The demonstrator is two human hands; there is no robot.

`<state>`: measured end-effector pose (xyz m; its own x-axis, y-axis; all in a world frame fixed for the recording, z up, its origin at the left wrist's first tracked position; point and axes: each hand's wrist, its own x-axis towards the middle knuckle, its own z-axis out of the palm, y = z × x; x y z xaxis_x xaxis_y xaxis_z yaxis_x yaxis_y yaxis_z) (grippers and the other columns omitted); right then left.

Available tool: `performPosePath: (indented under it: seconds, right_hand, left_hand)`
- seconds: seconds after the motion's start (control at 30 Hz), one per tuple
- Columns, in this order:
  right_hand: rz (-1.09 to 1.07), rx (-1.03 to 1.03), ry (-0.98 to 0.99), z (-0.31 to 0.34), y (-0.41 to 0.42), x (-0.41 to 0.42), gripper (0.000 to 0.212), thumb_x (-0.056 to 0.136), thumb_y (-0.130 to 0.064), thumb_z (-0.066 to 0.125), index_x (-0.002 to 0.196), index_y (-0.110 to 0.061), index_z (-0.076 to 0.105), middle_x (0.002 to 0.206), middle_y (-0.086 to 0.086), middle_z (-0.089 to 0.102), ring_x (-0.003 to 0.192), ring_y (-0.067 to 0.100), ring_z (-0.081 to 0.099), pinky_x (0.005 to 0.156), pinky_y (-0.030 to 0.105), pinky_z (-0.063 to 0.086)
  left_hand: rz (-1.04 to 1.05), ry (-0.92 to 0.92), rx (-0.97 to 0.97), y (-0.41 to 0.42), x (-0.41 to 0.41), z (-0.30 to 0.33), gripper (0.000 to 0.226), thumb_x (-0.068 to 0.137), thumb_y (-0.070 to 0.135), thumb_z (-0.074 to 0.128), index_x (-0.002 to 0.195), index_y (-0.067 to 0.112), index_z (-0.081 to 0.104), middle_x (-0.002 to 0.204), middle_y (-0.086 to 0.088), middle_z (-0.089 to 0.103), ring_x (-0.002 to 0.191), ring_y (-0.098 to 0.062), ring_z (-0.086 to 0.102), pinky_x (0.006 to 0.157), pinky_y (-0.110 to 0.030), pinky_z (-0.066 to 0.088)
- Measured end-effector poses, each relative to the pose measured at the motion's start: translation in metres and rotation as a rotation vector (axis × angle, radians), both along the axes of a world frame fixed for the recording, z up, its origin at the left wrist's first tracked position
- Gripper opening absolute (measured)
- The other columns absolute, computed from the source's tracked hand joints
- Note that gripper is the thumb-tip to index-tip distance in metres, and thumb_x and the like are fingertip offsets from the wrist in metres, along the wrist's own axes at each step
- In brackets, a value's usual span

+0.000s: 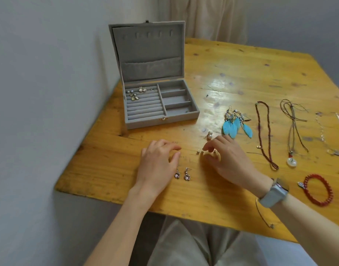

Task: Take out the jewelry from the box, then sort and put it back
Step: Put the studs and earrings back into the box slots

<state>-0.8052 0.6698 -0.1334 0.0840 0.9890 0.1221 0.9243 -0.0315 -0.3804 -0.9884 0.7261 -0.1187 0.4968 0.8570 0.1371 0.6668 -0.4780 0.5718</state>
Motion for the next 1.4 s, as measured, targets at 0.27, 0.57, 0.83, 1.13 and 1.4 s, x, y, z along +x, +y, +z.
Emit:
performPosePath:
  seconds: [0.27, 0.57, 0.83, 1.13, 1.4]
  right_hand:
    - [-0.033, 0.001, 0.002, -0.002, 0.007, -0.006, 0.010, 0.087, -0.023, 0.054, 0.095, -0.018, 0.051, 0.092, -0.004, 0.052, 0.085, 0.012, 0.037, 0.074, 0.023, 0.025]
    - [-0.083, 0.028, 0.053, -0.006, 0.015, 0.000, 0.027, 0.091, -0.025, 0.049, 0.115, -0.014, 0.053, 0.100, 0.000, 0.057, 0.096, 0.017, 0.045, 0.084, 0.026, 0.031]
    - [-0.044, 0.003, -0.003, -0.002, 0.023, 0.002, 0.014, 0.093, -0.018, 0.044, 0.099, -0.014, 0.056, 0.099, -0.001, 0.056, 0.092, 0.016, 0.043, 0.081, 0.026, 0.035]
    - [0.080, 0.155, 0.331, 0.031, 0.099, -0.017, 0.012, 0.090, -0.008, 0.050, 0.095, -0.010, 0.061, 0.087, -0.006, 0.053, 0.082, 0.010, 0.045, 0.068, 0.012, 0.036]
    - [0.014, 0.150, 0.418, 0.022, 0.175, -0.023, 0.015, 0.090, -0.008, 0.048, 0.099, -0.009, 0.060, 0.090, 0.000, 0.057, 0.083, 0.010, 0.045, 0.072, 0.017, 0.034]
  left_hand:
    - [-0.145, 0.172, -0.023, 0.008, 0.043, -0.001, 0.026, 0.091, 0.029, 0.051, 0.116, 0.026, 0.057, 0.116, 0.006, 0.055, 0.113, -0.012, 0.044, 0.101, -0.033, 0.030]
    - [-0.115, 0.130, -0.011, 0.012, 0.052, -0.009, 0.016, 0.089, 0.028, 0.055, 0.102, 0.022, 0.064, 0.104, 0.005, 0.054, 0.102, -0.010, 0.047, 0.096, -0.028, 0.032]
    - [-0.048, -0.066, -0.128, 0.028, 0.037, 0.001, 0.004, 0.086, 0.019, 0.059, 0.084, 0.022, 0.061, 0.082, 0.014, 0.055, 0.073, 0.001, 0.051, 0.067, -0.008, 0.042]
    - [0.226, -0.148, -0.047, 0.125, 0.004, 0.033, 0.004, 0.084, 0.018, 0.062, 0.085, 0.017, 0.067, 0.082, 0.006, 0.061, 0.076, -0.006, 0.055, 0.063, -0.009, 0.039]
    - [0.351, 0.148, 0.133, 0.195, 0.015, 0.025, 0.019, 0.088, 0.024, 0.058, 0.101, 0.017, 0.071, 0.105, -0.009, 0.061, 0.100, -0.024, 0.052, 0.080, -0.033, 0.040]
